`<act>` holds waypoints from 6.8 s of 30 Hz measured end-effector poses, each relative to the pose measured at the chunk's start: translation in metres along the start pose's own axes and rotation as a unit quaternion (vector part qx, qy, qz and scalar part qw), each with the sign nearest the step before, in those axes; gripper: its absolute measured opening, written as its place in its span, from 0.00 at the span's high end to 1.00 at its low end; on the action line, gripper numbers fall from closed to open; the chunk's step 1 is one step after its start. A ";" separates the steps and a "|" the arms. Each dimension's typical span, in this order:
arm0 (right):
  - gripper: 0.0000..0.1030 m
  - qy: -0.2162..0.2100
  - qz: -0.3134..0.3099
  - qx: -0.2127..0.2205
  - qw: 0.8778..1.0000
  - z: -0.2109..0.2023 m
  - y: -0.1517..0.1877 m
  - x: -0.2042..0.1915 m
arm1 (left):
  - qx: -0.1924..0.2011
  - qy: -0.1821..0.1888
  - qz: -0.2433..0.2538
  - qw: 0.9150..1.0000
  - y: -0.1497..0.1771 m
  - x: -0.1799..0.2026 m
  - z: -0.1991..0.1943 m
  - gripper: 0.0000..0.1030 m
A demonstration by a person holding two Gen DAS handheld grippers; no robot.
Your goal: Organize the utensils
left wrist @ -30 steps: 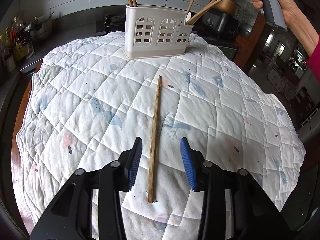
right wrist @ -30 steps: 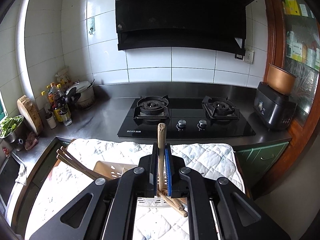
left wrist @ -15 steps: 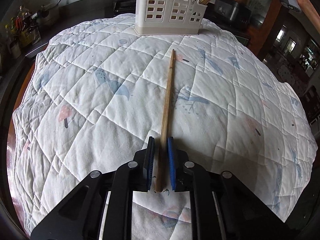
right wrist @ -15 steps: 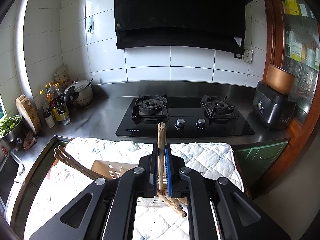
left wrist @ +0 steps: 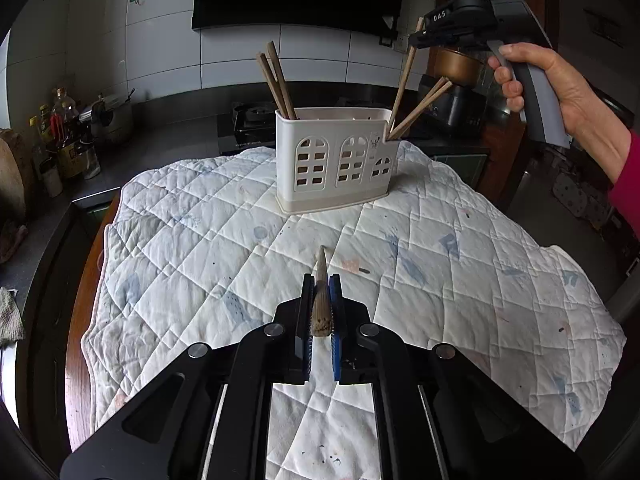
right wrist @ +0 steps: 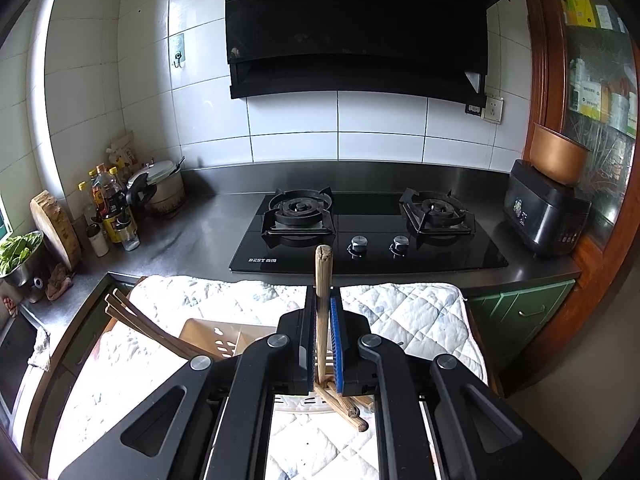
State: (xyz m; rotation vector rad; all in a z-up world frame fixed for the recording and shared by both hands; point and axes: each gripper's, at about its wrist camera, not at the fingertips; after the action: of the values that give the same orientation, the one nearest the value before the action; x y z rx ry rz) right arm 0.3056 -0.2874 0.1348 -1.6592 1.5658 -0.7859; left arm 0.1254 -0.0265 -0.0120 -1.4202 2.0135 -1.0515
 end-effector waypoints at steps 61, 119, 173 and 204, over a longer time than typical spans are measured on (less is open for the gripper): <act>0.76 0.000 -0.023 -0.011 1.000 0.003 0.023 0.008 | 0.091 -0.032 -0.021 0.995 -0.214 0.002 0.069 0.69; 0.10 -0.025 0.005 0.017 1.000 -0.168 0.203 -0.052 | 0.071 -0.103 -0.046 0.991 -0.024 0.011 -0.092 0.07; 0.08 0.011 0.004 -0.004 1.000 -0.176 0.253 -0.060 | 0.015 -0.102 -0.064 0.993 0.034 0.010 -0.080 0.07; 0.07 0.010 0.005 -0.004 1.000 -0.176 0.257 -0.061 | 0.032 -0.097 -0.061 0.993 0.037 0.016 -0.085 0.07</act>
State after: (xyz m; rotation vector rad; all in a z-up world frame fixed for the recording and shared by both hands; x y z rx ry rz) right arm 0.0110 -0.2447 0.0234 -1.6520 1.5930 -0.7946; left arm 0.0361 -0.0078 0.0109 -1.5625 1.7606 -0.9783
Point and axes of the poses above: each gripper's, at about its wrist camera, not at the fingertips, and z roughly the way its jaws point, x to its right, y to its underside, and after that the axes turned 2 degrees about -y, right-handed
